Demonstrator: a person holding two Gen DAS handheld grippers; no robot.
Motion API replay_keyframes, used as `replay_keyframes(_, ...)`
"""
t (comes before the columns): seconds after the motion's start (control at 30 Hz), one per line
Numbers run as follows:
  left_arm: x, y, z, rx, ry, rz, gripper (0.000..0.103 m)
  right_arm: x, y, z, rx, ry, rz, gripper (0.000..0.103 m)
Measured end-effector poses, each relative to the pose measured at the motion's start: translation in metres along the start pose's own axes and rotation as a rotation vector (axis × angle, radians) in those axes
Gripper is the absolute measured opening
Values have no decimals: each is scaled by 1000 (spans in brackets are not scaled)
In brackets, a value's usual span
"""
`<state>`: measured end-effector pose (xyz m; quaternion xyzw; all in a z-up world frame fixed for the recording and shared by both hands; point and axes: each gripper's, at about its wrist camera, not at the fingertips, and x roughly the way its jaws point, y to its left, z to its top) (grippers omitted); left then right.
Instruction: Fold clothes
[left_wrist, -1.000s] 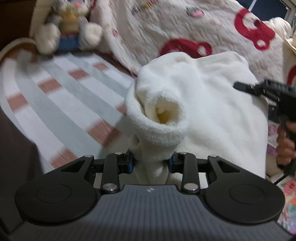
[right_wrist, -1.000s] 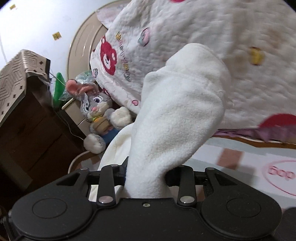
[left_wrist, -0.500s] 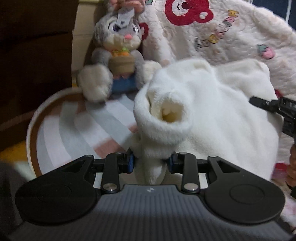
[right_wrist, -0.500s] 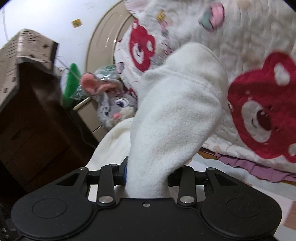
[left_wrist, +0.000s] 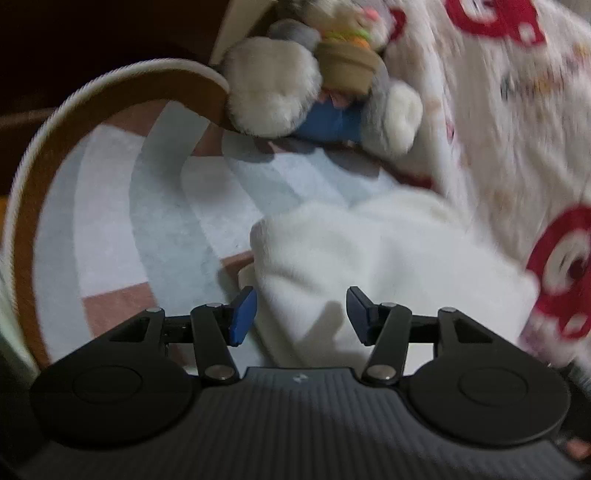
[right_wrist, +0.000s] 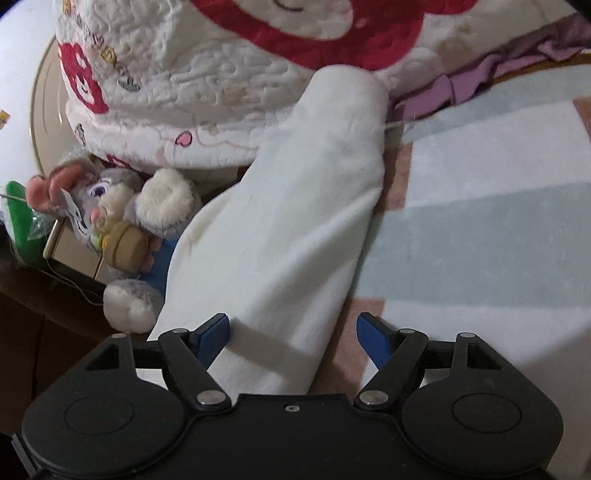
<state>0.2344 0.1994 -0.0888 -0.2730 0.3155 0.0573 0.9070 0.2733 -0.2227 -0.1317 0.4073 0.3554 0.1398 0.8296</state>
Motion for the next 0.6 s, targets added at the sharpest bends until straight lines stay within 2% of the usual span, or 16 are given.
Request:
replay_keyframes(0.1, -2, 10, -2, -31, -66, 1, 53, 7, -3, 14, 16, -40, -10, 81)
replay_keyframes(0.23, 6, 8, -6, 1, -35, -2, 53, 33, 7, 38, 19, -51, -49, 84)
replay_keyframes(0.33, 16, 7, -15, 6, 45, -25, 53, 52, 14, 56, 21, -60, -78, 86)
replay_keyframes(0.37, 18, 5, -18, 17, 46, -8, 53, 58, 16, 62, 22, -63, -87, 83)
replay_keyframes(0.4, 17, 3, -20, 37, 39, 9, 51, 64, 24, 68, -2, -60, -96, 65)
replay_keyframes(0.43, 16, -1, -21, 66, 35, 23, 49, 67, 43, 75, -88, -49, -92, 49)
replay_keyframes(0.5, 15, -8, -23, 120, 26, 52, 48, 62, 77, 77, -350, -77, -34, 47)
replay_keyframes(0.53, 14, -10, -24, 135, 20, 66, 48, 61, 86, 75, -465, -88, -53, 47)
replay_keyframes(0.57, 11, -12, -24, 151, 11, 81, 48, 66, 85, 75, -501, -67, -129, 48)
replay_keyframes(0.6, 6, -15, -23, 166, -13, 97, 46, 70, 85, 74, -536, -45, -204, 54)
